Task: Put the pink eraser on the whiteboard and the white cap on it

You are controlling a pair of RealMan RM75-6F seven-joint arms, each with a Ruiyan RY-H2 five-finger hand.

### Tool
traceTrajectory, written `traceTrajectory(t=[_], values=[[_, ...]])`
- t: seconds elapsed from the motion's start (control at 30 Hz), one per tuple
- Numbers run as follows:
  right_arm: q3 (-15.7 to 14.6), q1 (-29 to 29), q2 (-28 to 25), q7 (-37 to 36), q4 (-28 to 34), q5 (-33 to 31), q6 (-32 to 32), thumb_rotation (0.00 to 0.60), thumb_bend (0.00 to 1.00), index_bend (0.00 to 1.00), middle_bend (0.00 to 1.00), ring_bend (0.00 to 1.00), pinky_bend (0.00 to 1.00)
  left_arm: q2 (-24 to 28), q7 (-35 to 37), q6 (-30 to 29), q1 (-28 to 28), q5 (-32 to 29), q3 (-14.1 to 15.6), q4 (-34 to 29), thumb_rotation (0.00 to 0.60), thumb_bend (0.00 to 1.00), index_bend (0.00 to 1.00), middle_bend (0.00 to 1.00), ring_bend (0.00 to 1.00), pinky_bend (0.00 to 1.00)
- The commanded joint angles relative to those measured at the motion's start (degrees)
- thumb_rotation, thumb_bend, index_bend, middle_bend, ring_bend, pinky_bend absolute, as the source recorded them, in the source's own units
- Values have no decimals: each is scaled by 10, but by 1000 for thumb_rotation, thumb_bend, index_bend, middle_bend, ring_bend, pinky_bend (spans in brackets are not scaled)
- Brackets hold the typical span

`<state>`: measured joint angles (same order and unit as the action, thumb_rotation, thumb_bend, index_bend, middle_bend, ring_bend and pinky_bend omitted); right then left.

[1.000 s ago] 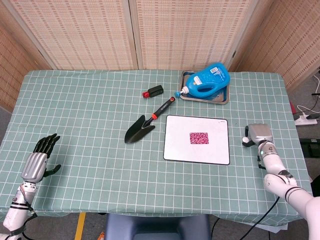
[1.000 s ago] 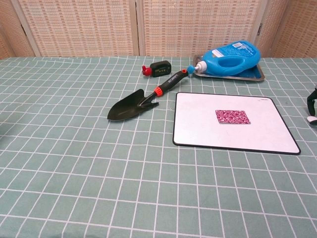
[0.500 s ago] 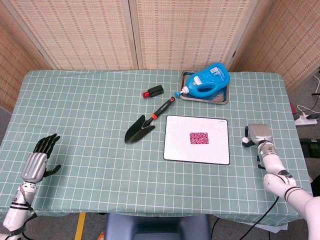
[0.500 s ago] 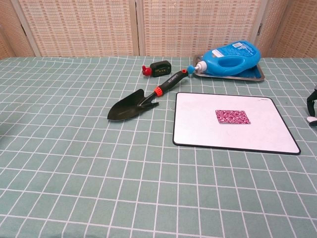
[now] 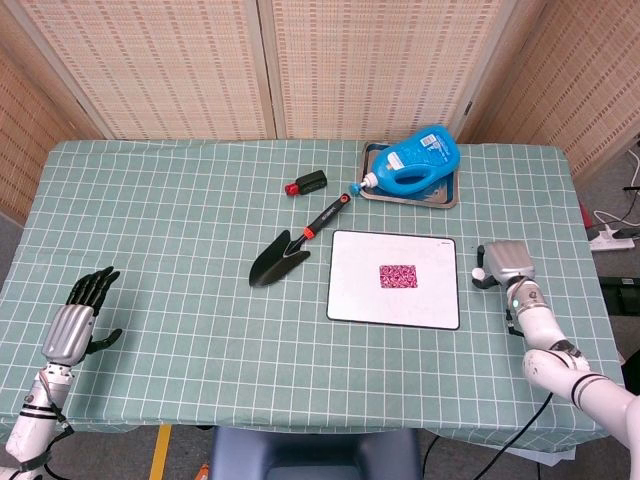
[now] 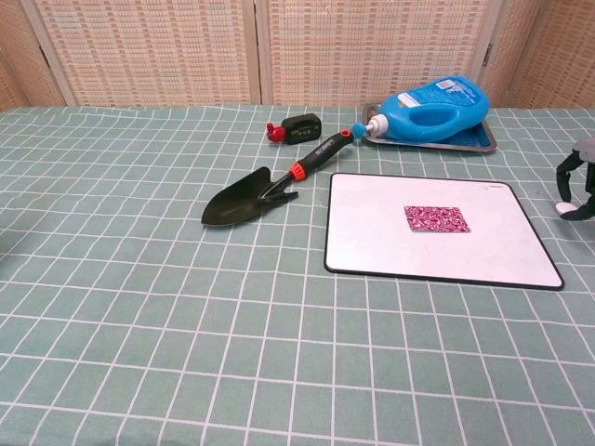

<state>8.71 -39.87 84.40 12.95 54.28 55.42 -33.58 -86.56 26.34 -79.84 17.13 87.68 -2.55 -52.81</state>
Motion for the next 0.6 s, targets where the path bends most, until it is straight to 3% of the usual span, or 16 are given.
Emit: traceTrajectory(t=[0.03,0.33,0.6], values=[[7,-20,-12,31,49,-5,-13,505,277,527,960,944,1000,1,2,-1,-1,-1,-1,0,600,191,0,0,0,0],[12,-82,7,136,132,-71,-39,503,295,531,960,946,1000,5,16,-8,-4,-3,-4,-2,600,191,0,0,0,0],[0,-109,35,188,139,-124,-52,503,294,532,960,947,1000,7,24,-5,-4,-5,-4,1,600,191,0,0,0,0]])
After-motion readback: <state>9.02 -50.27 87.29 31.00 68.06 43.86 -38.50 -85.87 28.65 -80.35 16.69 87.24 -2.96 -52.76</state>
